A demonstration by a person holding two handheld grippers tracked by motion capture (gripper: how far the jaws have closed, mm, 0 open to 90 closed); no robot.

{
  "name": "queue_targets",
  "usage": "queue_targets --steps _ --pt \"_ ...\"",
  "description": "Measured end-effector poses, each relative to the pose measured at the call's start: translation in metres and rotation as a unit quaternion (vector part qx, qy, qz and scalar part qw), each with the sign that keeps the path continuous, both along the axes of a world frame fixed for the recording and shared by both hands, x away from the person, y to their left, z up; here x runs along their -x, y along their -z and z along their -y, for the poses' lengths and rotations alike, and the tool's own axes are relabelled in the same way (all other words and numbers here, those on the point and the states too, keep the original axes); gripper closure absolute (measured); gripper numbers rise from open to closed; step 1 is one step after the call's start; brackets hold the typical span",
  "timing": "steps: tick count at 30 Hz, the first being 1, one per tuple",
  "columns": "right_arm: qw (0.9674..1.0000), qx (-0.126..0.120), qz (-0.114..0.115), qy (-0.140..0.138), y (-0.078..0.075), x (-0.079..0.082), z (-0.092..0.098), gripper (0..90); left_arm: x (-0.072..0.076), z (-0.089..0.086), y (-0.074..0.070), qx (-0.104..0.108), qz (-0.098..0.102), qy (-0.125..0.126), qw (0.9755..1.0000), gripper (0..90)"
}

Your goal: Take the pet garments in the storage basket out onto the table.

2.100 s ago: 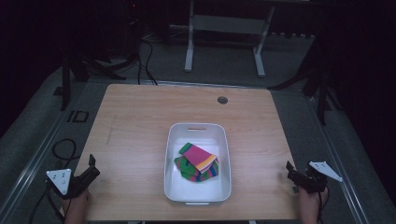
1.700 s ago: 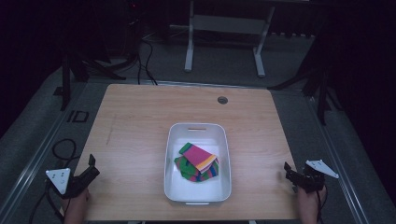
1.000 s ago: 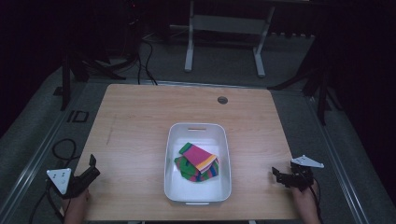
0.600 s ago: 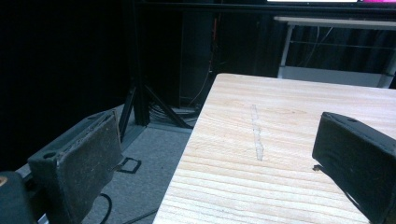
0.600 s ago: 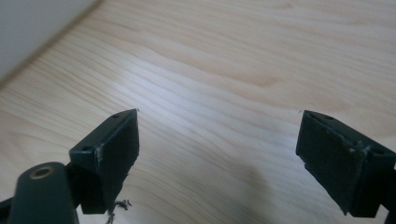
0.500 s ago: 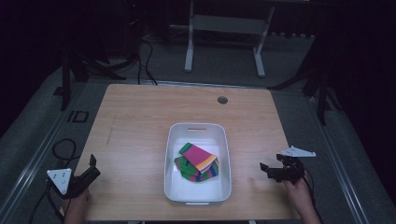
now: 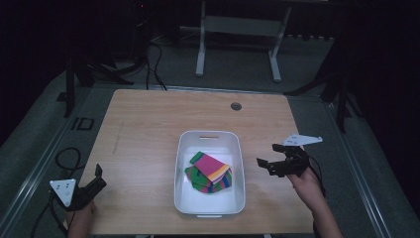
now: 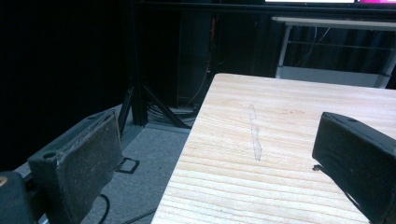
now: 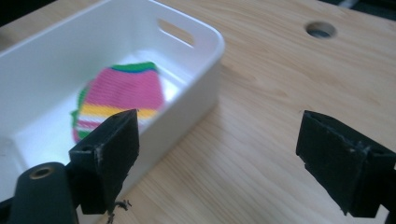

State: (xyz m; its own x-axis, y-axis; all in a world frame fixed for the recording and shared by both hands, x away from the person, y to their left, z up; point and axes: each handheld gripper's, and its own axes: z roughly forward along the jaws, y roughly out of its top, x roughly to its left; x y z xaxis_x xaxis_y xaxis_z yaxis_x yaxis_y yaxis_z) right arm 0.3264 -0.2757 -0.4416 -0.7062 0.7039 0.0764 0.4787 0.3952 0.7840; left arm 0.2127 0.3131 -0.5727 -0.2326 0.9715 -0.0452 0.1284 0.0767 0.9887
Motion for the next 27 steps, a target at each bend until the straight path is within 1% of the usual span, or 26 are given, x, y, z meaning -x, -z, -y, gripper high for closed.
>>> queue_targets --steps 4,8,11,13,15,19,21,23,27 --pt "0.9995 0.011 0.000 -0.029 -0.012 -0.006 -0.023 13.0 0.000 0.000 0.000 0.000 0.000 0.001 1.0000 1.9" --pt "0.9975 0.016 -0.010 -0.069 -0.017 -0.011 -0.044 12.8 0.000 0.000 0.000 0.000 0.000 0.003 1.0000 1.9" --pt "0.9956 0.026 -0.013 -0.088 -0.018 -0.014 -0.060 13.2 0.000 0.000 0.000 0.000 0.000 0.004 1.0000 1.9" --pt "0.9934 0.034 -0.015 -0.108 -0.018 -0.015 -0.072 13.6 0.000 0.000 0.000 0.000 0.000 0.004 1.0000 1.9" --pt "0.9914 0.047 -0.014 -0.121 -0.017 -0.016 -0.084 13.8 0.000 0.000 0.000 0.000 0.000 0.004 1.0000 1.9" --pt "0.9858 0.062 -0.022 -0.154 -0.013 -0.017 -0.108 14.0 0.000 0.000 0.000 -0.001 0.001 0.006 1.0000 1.9" --pt "0.9839 0.075 -0.025 -0.160 -0.009 -0.017 -0.121 14.0 0.000 0.000 0.000 -0.001 0.001 0.007 1.0000 1.9" --pt "0.9811 0.082 -0.035 -0.172 -0.004 -0.018 -0.132 14.1 0.000 0.000 0.000 -0.001 0.001 0.007 1.0000 1.8" --pt "0.9763 0.099 -0.047 -0.187 0.006 -0.020 -0.152 14.1 0.000 0.000 0.000 0.000 0.001 0.009 1.0000 1.9"
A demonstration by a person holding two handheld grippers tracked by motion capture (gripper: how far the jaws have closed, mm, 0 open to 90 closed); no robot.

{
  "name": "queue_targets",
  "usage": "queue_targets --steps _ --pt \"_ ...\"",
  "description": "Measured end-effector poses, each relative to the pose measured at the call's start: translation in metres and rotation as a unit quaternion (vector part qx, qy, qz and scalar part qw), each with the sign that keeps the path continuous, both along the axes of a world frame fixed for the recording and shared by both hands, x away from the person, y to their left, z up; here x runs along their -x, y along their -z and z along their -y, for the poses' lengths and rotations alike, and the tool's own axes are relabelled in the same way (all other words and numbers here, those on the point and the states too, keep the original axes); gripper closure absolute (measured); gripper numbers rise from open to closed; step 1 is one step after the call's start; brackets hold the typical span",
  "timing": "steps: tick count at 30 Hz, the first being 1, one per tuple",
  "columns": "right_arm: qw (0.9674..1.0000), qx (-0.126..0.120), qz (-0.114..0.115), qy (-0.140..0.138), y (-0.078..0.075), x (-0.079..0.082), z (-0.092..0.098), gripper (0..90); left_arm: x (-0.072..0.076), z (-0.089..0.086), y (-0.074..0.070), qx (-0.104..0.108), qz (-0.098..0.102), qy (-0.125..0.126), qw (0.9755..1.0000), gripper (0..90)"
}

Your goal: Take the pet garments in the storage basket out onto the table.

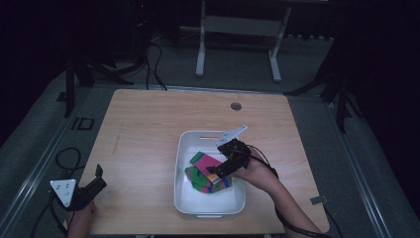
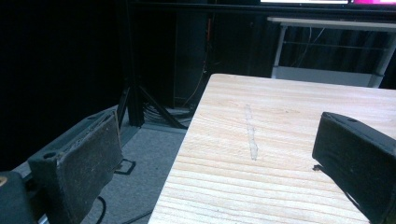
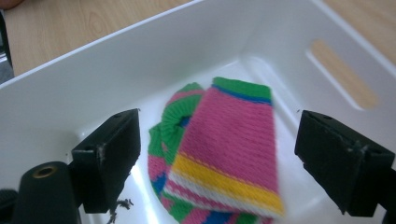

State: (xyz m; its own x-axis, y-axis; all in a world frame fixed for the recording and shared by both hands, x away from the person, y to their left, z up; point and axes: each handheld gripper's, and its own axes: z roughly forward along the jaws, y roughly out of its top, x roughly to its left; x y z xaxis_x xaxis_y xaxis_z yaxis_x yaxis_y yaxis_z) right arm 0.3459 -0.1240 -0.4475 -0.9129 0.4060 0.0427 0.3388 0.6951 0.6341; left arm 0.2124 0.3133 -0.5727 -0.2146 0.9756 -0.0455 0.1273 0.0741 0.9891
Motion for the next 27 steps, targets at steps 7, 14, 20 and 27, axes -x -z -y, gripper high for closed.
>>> queue_targets --steps 7,14,20,27 --pt "0.9992 0.034 -0.016 -0.017 0.015 -0.005 -0.024 16.1 0.000 0.000 0.000 -0.001 -0.001 0.002 1.0000 1.9" --pt "0.9941 0.098 -0.031 -0.034 0.038 -0.005 -0.053 20.0 0.000 0.000 0.000 -0.004 -0.001 0.003 1.0000 1.9" --pt "0.9864 0.156 -0.039 -0.033 0.059 -0.005 -0.070 20.0 0.000 0.001 0.000 -0.004 0.000 0.004 1.0000 1.9" --pt "0.9748 0.220 -0.005 -0.036 0.078 -0.001 -0.077 20.1 0.000 0.000 0.000 -0.002 -0.001 0.005 1.0000 1.8"
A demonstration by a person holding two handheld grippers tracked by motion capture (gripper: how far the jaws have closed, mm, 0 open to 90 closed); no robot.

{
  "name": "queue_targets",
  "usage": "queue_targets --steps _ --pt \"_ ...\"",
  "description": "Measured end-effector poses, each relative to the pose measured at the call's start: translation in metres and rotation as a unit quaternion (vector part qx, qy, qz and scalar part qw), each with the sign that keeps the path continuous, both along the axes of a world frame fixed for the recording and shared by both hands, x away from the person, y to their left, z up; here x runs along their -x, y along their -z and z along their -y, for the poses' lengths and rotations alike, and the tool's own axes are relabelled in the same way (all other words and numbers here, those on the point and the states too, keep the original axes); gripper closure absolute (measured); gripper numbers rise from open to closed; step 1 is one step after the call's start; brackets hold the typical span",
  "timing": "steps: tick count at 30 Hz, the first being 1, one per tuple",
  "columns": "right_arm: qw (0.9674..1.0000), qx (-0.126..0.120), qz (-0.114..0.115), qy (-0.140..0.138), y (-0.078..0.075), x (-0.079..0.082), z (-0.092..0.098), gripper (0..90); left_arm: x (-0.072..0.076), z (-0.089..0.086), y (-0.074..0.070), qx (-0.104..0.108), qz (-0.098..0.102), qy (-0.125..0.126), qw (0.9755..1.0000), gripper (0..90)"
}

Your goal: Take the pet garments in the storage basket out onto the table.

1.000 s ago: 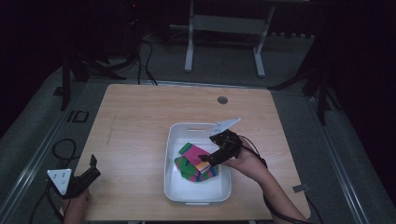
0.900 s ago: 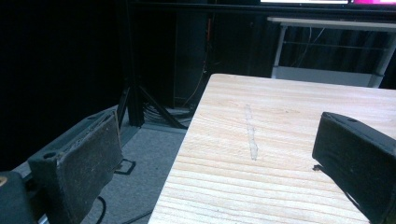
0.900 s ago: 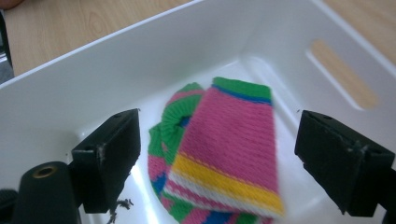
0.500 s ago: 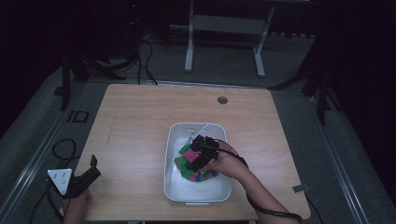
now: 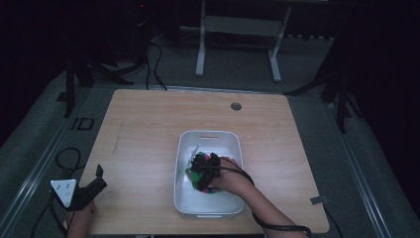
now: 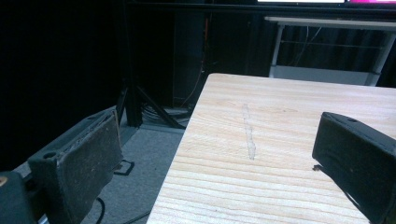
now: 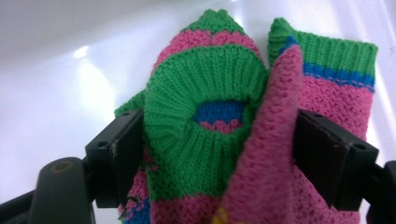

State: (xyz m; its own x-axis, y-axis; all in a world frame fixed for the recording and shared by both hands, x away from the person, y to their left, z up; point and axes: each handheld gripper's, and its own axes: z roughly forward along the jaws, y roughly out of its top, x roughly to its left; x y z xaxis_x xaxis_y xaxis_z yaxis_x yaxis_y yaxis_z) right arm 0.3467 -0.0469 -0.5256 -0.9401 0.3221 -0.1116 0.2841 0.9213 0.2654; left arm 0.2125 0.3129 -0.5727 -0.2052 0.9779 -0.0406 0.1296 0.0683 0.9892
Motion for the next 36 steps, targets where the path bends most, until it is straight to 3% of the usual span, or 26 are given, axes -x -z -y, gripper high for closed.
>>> queue_targets --steps 2,5,8,10,11,18,23,28,36 --pt "0.9999 -0.012 0.000 0.002 0.000 0.001 0.000 30.4 0.000 0.000 0.000 -0.001 0.000 0.000 1.0000 1.9" --pt "0.9997 -0.015 0.017 0.003 -0.004 0.002 0.001 57.5 0.000 0.000 0.000 -0.001 0.000 0.000 1.0000 1.9" --pt "0.9996 -0.010 0.027 -0.002 -0.007 0.003 0.001 64.7 0.000 0.000 0.000 0.000 0.000 0.000 1.0000 1.9" --pt "0.9996 -0.016 0.022 -0.003 -0.011 0.003 0.002 65.5 0.000 0.000 0.000 0.001 0.001 0.000 1.0000 1.8" --pt "0.9994 -0.030 0.020 -0.002 -0.019 0.003 0.005 66.2 0.000 0.000 0.000 0.001 0.000 0.000 1.0000 1.9" --pt "0.9953 -0.088 0.041 0.002 -0.061 0.005 0.018 66.4 0.000 -0.001 0.000 0.003 0.000 0.000 1.0000 1.9" --pt "0.9917 -0.115 0.057 -0.008 -0.095 0.006 0.026 66.4 0.000 -0.001 0.000 0.002 0.000 -0.001 1.0000 1.9" --pt "0.9895 -0.125 0.072 -0.013 -0.120 0.007 0.033 66.3 0.000 -0.001 0.000 0.002 0.000 -0.002 1.0000 1.9" --pt "0.9862 -0.136 0.095 0.006 -0.140 0.001 0.058 66.2 0.000 -0.001 0.000 0.003 0.001 -0.003 1.0000 1.9"
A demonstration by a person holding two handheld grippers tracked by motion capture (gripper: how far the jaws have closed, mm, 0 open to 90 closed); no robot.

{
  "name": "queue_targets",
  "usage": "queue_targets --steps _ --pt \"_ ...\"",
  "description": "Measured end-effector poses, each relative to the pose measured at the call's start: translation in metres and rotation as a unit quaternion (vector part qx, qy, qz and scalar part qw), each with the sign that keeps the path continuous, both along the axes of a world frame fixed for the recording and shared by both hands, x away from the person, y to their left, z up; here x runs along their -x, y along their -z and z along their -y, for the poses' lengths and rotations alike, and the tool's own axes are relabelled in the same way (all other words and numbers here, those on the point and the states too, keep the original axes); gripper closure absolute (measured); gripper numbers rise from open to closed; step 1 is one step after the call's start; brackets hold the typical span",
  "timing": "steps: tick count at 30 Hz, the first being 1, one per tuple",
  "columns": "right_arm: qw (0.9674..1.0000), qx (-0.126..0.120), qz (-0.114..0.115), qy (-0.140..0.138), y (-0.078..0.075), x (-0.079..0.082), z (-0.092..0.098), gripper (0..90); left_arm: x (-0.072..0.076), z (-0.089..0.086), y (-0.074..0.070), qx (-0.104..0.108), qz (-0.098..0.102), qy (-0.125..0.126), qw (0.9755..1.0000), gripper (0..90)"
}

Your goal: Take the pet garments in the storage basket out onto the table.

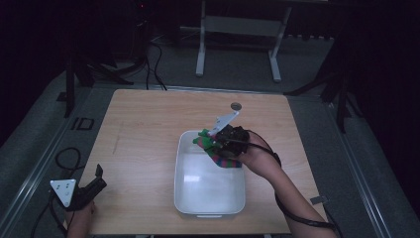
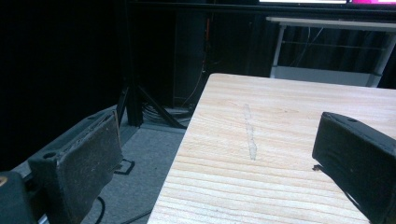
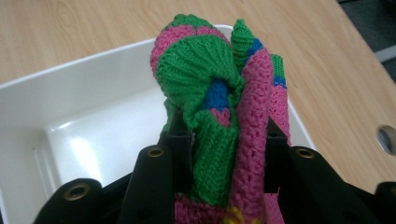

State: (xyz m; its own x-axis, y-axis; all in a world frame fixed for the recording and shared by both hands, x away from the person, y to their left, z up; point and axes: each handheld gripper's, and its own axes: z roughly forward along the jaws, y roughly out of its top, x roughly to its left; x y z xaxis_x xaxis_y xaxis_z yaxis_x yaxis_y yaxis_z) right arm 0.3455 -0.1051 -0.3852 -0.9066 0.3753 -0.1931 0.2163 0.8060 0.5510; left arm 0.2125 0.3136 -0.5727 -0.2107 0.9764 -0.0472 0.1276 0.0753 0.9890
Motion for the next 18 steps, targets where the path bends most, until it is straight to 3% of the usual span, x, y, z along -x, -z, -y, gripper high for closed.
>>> queue_targets --steps 10,18 --pt "0.9984 -0.004 0.018 0.054 -0.016 -0.012 0.052 66.1 0.000 0.000 0.000 0.000 -0.001 0.000 1.0000 1.9" --pt "0.9944 -0.010 0.021 0.103 -0.014 -0.020 0.097 66.1 0.000 0.000 0.000 -0.001 -0.001 -0.001 1.0000 1.9"
